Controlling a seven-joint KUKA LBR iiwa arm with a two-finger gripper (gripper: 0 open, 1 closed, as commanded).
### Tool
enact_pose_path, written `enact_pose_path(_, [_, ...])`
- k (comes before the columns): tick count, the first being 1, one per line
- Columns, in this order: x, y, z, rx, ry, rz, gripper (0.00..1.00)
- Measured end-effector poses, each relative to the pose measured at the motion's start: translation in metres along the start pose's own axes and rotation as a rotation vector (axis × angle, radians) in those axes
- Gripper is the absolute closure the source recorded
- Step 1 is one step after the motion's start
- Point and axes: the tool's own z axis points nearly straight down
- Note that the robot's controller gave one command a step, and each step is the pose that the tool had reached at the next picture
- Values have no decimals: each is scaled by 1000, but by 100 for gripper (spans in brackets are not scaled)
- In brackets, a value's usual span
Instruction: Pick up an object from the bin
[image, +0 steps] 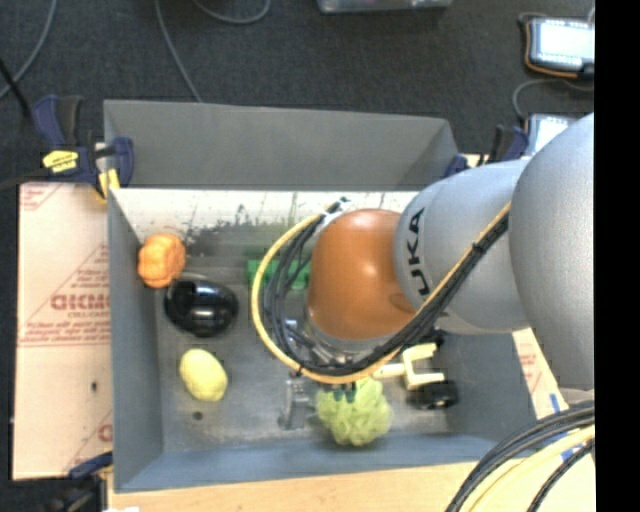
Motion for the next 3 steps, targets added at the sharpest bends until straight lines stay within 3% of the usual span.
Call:
enact_pose_path(1, [-2, 0, -4, -1, -8, 3, 0])
enact_pose_path(2, [-7, -37, 4, -2, -4, -54, 0])
enact_pose_path(3, [0, -70, 28, 1, -9, -84, 0])
